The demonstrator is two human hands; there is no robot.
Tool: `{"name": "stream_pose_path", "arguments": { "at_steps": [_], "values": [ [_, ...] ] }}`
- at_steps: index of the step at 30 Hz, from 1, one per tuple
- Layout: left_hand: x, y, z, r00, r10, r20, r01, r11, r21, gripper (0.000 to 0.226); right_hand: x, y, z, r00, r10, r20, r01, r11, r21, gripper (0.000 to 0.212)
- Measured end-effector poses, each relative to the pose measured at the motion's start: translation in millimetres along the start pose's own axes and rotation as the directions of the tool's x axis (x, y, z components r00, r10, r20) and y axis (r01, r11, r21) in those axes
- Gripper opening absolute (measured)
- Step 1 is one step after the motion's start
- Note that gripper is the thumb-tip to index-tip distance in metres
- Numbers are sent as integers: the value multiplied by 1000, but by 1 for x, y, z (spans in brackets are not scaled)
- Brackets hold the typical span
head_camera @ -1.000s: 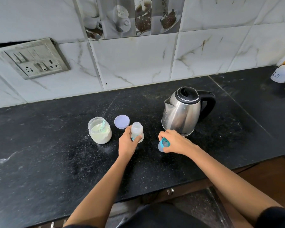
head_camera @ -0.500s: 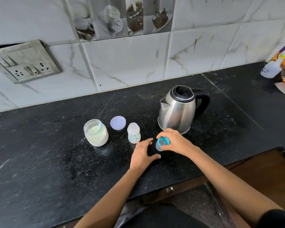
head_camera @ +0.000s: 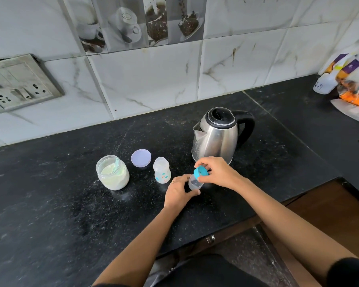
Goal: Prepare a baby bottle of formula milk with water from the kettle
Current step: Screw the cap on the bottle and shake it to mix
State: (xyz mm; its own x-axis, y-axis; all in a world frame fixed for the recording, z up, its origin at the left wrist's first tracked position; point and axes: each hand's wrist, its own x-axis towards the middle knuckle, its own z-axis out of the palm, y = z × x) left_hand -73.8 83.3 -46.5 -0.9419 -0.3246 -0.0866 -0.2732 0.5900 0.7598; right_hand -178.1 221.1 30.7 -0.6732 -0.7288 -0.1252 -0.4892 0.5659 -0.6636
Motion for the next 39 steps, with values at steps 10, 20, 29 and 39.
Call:
{"name": "stream_pose_path", "arguments": {
  "at_steps": [10,20,29,39],
  "values": [
    [-22,-18,-9,996,-32,-78,29,999,-44,77,20,-27,-24,972,234,-7,-181,771,611,37],
    [-20,-42,-56,870,-309,-383,176,922,-344,83,74,-54,31,999,-3,41,-16,885,465,48],
    [4,-39,-76,966,-219,-139,158,922,-355,64,98,-65,35,958,-171,229,125,972,200,53],
    [4,-36,-73,960,-243,-141,176,910,-375,50,89,-67,45,987,-149,56,143,985,94,50]
  ]
}}
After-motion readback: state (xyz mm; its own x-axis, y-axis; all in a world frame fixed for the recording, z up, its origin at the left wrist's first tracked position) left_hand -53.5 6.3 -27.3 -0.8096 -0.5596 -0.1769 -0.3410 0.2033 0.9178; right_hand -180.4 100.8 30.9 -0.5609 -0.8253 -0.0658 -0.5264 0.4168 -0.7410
